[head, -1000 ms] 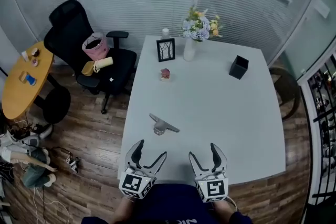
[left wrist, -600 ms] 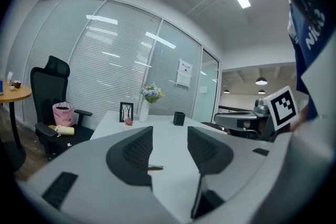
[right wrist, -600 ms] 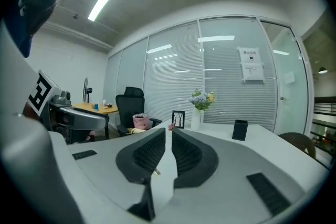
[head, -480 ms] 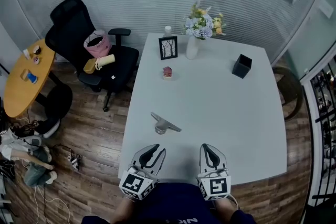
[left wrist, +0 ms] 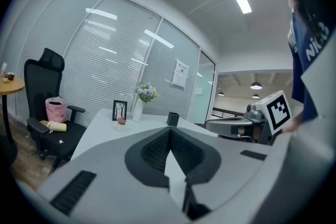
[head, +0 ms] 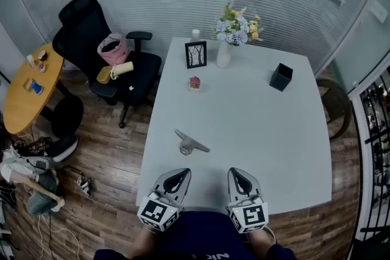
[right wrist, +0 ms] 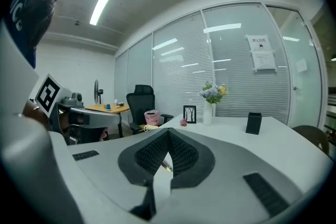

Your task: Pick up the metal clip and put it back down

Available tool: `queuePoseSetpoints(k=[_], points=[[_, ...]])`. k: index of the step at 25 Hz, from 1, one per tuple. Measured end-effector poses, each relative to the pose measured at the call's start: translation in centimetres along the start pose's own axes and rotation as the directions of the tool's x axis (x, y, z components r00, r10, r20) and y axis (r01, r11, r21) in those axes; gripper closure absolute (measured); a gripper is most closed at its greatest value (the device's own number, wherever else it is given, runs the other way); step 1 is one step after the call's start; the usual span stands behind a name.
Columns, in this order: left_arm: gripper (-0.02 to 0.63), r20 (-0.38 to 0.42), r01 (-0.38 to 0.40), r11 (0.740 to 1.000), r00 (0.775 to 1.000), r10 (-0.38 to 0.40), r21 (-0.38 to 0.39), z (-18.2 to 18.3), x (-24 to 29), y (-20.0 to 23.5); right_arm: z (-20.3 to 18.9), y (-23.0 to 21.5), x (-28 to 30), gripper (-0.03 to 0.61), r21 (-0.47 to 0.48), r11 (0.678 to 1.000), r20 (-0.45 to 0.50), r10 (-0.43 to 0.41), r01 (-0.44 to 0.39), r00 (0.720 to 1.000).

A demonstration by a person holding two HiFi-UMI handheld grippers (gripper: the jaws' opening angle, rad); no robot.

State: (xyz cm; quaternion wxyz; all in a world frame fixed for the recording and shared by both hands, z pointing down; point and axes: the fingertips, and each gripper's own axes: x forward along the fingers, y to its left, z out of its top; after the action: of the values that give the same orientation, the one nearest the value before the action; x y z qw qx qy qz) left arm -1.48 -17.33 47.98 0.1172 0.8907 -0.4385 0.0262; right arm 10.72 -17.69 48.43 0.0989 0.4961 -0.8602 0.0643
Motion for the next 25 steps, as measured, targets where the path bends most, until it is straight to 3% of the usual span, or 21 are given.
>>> queuePoseSetpoints(k=[8,18,25], points=[[0.612,0.010,-0.024,1.000,1.000,0.024,0.017,0.0,-0.8,0.2,0.3,0.8,-0.5,0.571,-0.066,0.998,0.013,-0.011,0.012,1.000],[0.612,0.026,-0.048,0.998,0.998,0.049,-0.031,-0.2,-1.5,0.7,-0.3,1.5,-0.9,0.571,-0.092,0.996,0.017,0.005,-0.004,1.000],[0.612,0.029,-0.058,0.998,0.998,0.058,-0.025,-0.2,-1.7,0.7,-0.3,1.5,-0.8,0.571,-0.099,0.995,0.022,0.008,-0.006,1.000]])
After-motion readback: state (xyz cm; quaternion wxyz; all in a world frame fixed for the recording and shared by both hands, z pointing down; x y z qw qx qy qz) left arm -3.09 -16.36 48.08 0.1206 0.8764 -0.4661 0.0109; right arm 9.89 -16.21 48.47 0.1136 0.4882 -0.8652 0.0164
